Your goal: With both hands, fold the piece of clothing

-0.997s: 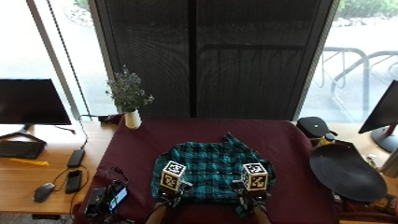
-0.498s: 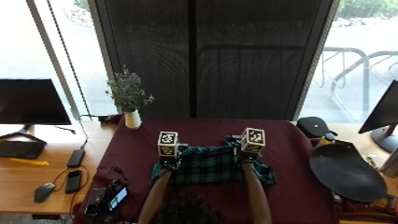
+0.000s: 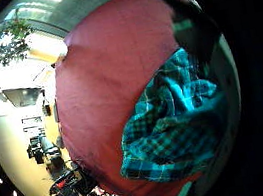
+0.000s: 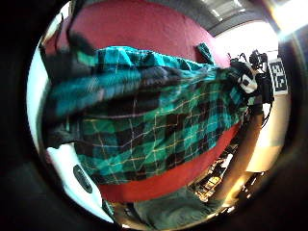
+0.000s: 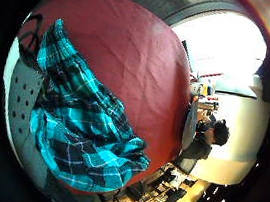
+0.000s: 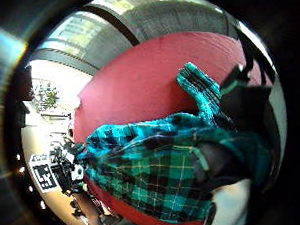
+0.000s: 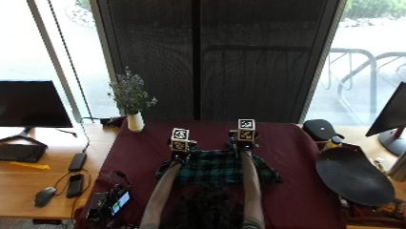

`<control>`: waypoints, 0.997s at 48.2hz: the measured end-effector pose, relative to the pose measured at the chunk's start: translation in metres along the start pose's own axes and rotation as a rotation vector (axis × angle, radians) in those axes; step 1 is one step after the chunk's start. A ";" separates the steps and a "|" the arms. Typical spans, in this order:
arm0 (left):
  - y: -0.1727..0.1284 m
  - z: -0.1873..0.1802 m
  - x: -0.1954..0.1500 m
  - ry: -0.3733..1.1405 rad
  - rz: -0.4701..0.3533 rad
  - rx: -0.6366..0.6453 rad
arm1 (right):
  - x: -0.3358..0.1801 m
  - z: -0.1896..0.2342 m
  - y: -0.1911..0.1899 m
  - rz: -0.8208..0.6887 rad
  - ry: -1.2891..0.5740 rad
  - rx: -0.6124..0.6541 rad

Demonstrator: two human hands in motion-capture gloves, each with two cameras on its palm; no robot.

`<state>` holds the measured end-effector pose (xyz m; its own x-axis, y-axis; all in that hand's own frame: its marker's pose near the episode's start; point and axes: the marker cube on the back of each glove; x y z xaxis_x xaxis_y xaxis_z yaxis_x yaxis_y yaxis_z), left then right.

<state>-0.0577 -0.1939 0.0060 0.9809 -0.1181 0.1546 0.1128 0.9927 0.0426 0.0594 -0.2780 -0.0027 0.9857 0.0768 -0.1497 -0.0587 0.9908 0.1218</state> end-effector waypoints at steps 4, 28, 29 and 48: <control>-0.014 -0.016 -0.019 -0.124 -0.069 0.296 | 0.028 -0.027 0.000 0.028 -0.192 0.208; 0.043 0.016 0.033 0.077 0.054 0.066 | 0.169 0.031 0.169 0.563 -0.529 0.138; 0.046 0.022 0.036 0.094 0.053 0.022 | 0.170 0.038 0.175 0.585 -0.518 0.111; 0.052 0.089 0.047 0.161 0.048 -0.181 | 0.128 0.073 0.214 0.632 -0.345 -0.303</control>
<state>-0.0195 -0.1505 0.1032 0.9968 -0.0800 -0.0079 0.0781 0.9869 -0.1409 0.1842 -0.0645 0.0759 0.7411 0.6473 0.1783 -0.6173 0.7613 -0.1982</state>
